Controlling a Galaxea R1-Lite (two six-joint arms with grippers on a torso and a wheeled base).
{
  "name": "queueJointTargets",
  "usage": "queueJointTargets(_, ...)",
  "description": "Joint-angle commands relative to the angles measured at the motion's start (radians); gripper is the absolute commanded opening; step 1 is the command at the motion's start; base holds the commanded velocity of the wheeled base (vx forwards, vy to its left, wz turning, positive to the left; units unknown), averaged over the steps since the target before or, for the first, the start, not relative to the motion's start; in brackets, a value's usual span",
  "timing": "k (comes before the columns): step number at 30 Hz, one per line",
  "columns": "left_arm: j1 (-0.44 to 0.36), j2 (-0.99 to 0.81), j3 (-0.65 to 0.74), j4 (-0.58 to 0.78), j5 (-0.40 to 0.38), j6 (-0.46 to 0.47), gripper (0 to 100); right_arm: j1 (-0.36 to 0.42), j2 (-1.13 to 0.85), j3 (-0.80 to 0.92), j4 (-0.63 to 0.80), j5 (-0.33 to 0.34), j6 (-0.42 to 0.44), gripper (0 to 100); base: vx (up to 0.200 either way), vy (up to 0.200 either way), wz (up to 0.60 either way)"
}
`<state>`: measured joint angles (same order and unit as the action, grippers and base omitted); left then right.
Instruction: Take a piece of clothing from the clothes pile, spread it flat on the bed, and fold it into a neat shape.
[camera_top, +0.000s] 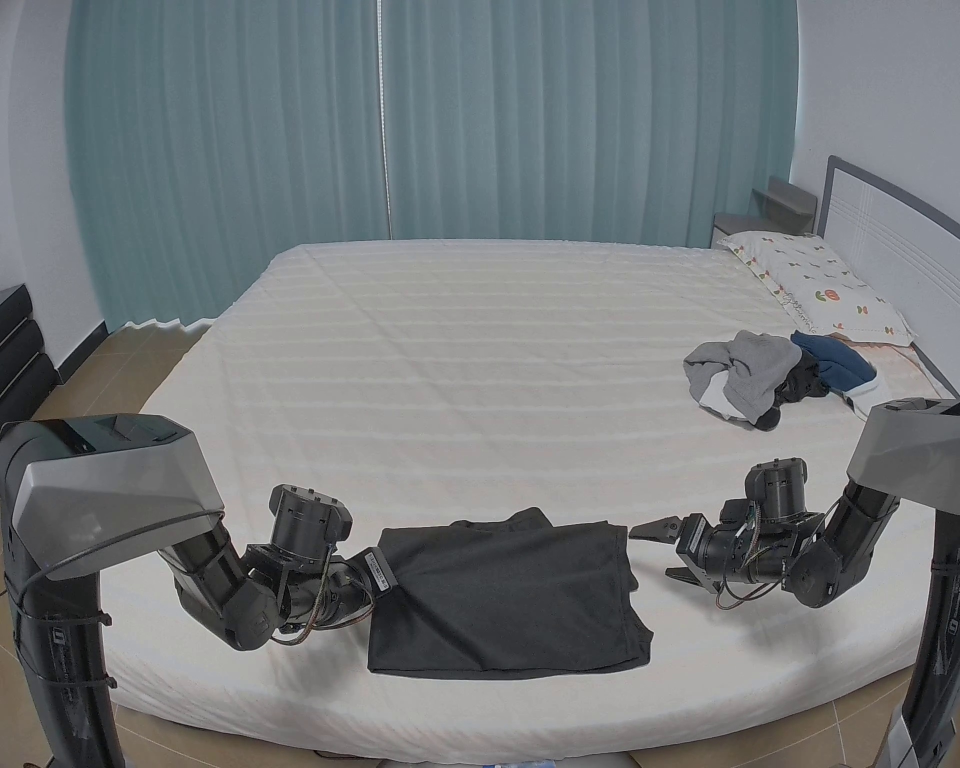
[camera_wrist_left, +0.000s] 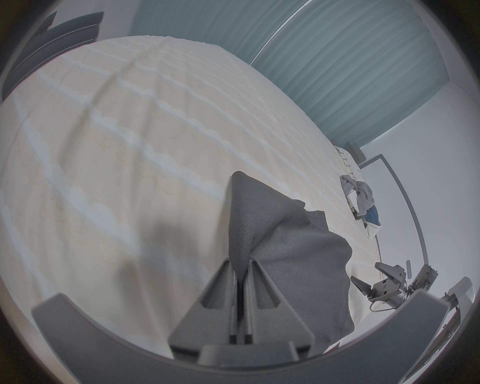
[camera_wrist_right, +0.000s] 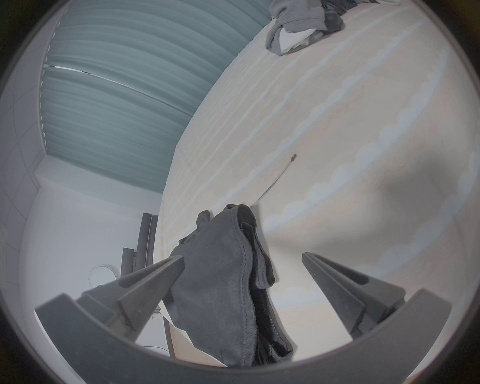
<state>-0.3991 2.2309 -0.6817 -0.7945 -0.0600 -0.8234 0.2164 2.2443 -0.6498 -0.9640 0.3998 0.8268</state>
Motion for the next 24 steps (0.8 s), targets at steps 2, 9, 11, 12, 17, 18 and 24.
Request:
queueJointTargets(2, -0.001, -0.004, -0.001, 0.003, 0.002, 0.000, 0, 0.000, 0.003, 0.001, -0.002, 0.001, 0.000, 100, 0.000, 0.200, 0.00)
queueJointTargets(9, -0.007, -0.011, -0.004, 0.026, 0.012, 0.000, 0, 0.001, 0.003, 0.001, -0.001, 0.001, 0.000, 100, 0.000, 0.200, 0.00)
queueJointTargets(11, -0.015, -0.011, -0.004, 0.035, 0.012, 0.000, 0, 0.001, 0.003, 0.001, -0.001, 0.001, 0.000, 100, 0.000, 0.200, 0.00)
queueJointTargets(12, -0.020, -0.011, -0.004, 0.035, 0.012, 0.000, 0, 0.001, 0.003, 0.001, -0.001, 0.001, 0.000, 100, 0.000, 0.200, 0.00)
queueJointTargets(17, -0.033, -0.013, 0.001, 0.037, 0.012, 0.000, 0, 0.001, 0.005, 0.001, -0.001, -0.001, -0.002, 100, 0.000, 0.040, 0.00)
queueJointTargets(18, -0.035, -0.013, 0.001, 0.037, 0.012, 0.000, 0, 0.001, 0.005, 0.001, -0.001, -0.001, -0.002, 100, 0.000, 0.000, 0.00)
queueJointTargets(24, -0.044, -0.013, 0.007, 0.035, 0.014, 0.000, 0, 0.001, 0.005, 0.001, -0.001, -0.001, -0.002, 100, 0.000, 0.000, 0.00)
